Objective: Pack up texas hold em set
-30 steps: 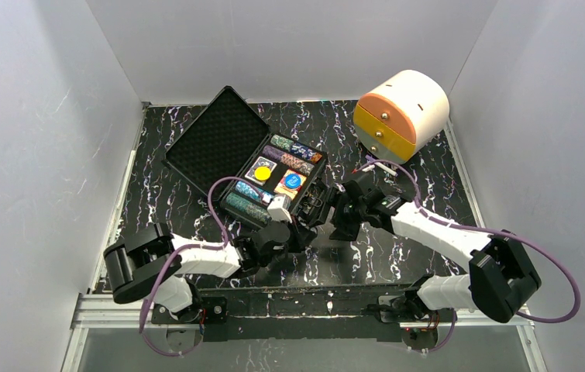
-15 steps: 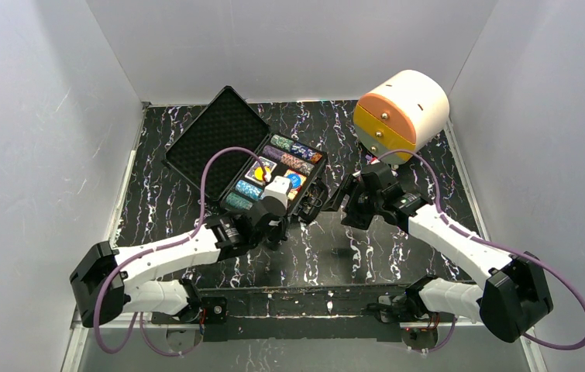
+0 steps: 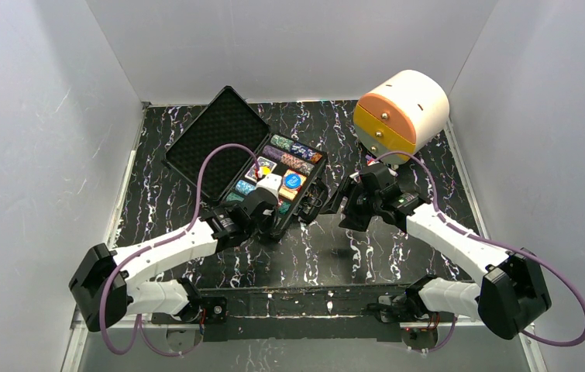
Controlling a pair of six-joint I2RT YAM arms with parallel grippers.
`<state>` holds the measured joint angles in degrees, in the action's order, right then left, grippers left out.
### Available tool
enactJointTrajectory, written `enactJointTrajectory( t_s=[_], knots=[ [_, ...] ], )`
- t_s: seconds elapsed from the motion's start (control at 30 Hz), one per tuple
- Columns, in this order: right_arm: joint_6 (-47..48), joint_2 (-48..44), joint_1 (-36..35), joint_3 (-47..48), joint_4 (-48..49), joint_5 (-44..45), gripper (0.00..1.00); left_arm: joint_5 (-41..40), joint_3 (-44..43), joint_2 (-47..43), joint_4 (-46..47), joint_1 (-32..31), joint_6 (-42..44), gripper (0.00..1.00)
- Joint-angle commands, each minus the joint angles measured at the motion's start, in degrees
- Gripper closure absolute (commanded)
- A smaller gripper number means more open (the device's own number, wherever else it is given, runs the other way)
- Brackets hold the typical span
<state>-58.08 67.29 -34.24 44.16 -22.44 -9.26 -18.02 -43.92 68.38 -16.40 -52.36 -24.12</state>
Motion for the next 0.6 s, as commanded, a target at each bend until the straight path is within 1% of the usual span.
enactJointTrajectory(
  t_s=[0.0, 0.13, 0.47, 0.57],
  knots=[
    [0.76, 0.6, 0.14, 0.4, 2.13, -1.87, 0.19, -0.29, -2.45, -1.1, -1.76, 0.33, 1.7, 1.0],
    [0.69, 1.0, 0.15, 0.09, 3.36, -3.4, 0.19, -1.4, -4.87, 0.26, -3.1, 0.37, 2.76, 1.0],
    [1.01, 0.51, 0.21, 0.11, 3.5, -3.69, 0.19, -1.83, -6.28, 3.23, -4.43, 0.41, 5.05, 1.0],
    [0.67, 0.82, 0.22, -0.26, 3.99, -4.08, 0.19, -3.39, -6.92, 3.97, -4.57, 0.41, 4.96, 1.0]
  ],
)
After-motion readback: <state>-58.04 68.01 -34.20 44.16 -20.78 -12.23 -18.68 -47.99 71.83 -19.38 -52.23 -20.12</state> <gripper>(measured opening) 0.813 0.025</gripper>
